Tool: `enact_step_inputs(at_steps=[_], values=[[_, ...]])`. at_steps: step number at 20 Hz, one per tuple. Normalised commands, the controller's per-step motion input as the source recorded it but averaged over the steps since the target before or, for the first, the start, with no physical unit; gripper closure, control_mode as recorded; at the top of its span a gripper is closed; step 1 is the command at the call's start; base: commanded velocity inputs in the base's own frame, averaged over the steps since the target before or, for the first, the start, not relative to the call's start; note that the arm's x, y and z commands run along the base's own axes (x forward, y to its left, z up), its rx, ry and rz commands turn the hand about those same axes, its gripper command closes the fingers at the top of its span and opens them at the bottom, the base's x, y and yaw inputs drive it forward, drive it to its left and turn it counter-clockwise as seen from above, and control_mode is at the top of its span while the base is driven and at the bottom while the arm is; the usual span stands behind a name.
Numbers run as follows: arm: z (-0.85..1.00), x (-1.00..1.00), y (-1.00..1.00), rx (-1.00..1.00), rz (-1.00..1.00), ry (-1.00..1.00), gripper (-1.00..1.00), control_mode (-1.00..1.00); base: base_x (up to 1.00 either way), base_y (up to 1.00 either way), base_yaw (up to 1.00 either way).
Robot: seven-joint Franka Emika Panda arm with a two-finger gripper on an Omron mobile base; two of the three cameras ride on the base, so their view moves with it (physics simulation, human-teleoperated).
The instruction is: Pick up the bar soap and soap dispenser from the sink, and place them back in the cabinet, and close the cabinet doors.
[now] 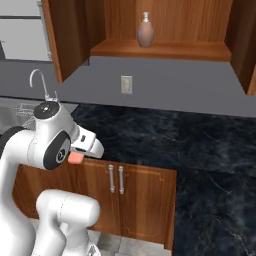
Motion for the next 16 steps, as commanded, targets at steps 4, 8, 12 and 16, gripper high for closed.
enact_step_inputs(at_steps=[4, 8, 12, 16], values=[[0.0, 0.0, 0.0, 0.0, 0.0, 0.0, 1.0, 1.0, 0.45, -0.37, 0.0], [0.0, 0.0, 0.0, 0.0, 0.0, 0.0, 1.0, 1.0, 0.42, -0.36, 0.0], [0.0, 0.0, 0.0, 0.0, 0.0, 0.0, 1.0, 1.0, 0.38, -0.34, 0.0], [0.0, 0.0, 0.0, 0.0, 0.0, 0.0, 1.0, 1.0, 0.34, -0.35, 0.0]])
